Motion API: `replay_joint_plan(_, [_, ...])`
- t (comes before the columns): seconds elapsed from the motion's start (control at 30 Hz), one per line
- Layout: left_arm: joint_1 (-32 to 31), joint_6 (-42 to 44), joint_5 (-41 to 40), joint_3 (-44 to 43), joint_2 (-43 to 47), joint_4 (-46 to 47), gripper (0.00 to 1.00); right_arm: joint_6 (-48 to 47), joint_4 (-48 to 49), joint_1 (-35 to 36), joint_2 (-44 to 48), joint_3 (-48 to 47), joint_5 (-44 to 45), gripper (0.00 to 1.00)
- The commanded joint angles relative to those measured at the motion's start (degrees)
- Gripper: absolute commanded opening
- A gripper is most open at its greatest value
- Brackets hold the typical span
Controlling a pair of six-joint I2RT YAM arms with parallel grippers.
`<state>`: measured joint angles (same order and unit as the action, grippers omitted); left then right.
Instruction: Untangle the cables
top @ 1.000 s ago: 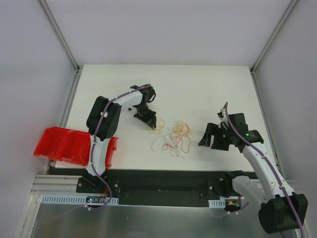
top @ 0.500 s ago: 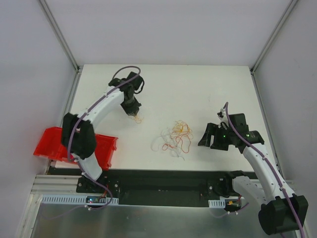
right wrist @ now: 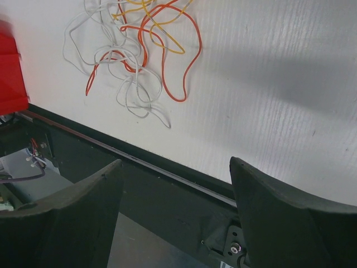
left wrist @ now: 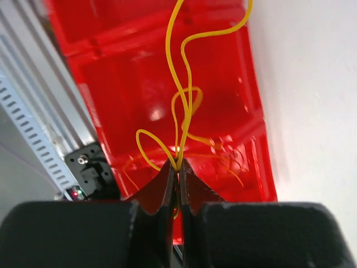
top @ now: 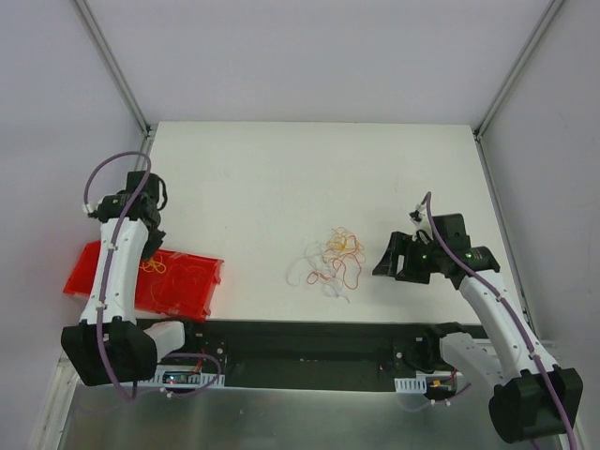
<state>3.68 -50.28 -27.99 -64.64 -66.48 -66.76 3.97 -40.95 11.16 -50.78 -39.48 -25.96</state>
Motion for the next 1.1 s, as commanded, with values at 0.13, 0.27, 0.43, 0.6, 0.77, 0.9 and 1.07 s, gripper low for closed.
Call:
replay_joint_plan(0.13, [10.11,4.32,-3.12,3.21,-5.75,1.73,0.00,-1.07,0.43,0.53,-1.42,0.02,-1.99,0.78])
replay_joint_plan(0.27, [11.43,1.51,-0.40,5.13,-9.19,1.37,0.00,-1.07,0.08,0.53,-1.16,-0.15,-1.73,0.78])
replay_joint_plan(0.43, [12.49,-2.27,0.30,7.86,-10.60,2.07,0.00,-1.07,0.08,0.53,-1.69,-0.24,-1.20,0.78])
replay_joint_plan(0.6, [12.58,-0.87,0.38,5.93,-11.75,1.99,0.05,-0.89,-0.10,0.44,-2.04,-0.33,-1.12,0.78])
replay_joint_plan(0.77, [12.66,-2.62,3.29,7.07,-7.36,1.81,0.49,-0.63,-0.36,0.53,-2.12,-0.59,-0.59,0.78])
replay_joint_plan(0.9, [12.58,-2.28,2.50,6.02,-2.70,1.72,0.74,-0.80,-0.97,0.44,-2.74,-0.77,-0.76,0.78])
replay_joint_plan(1.07, [12.58,0.27,2.67,3.39,0.21,1.46,0.80,-0.89,-1.93,0.44,-4.23,-2.08,-0.94,0.78])
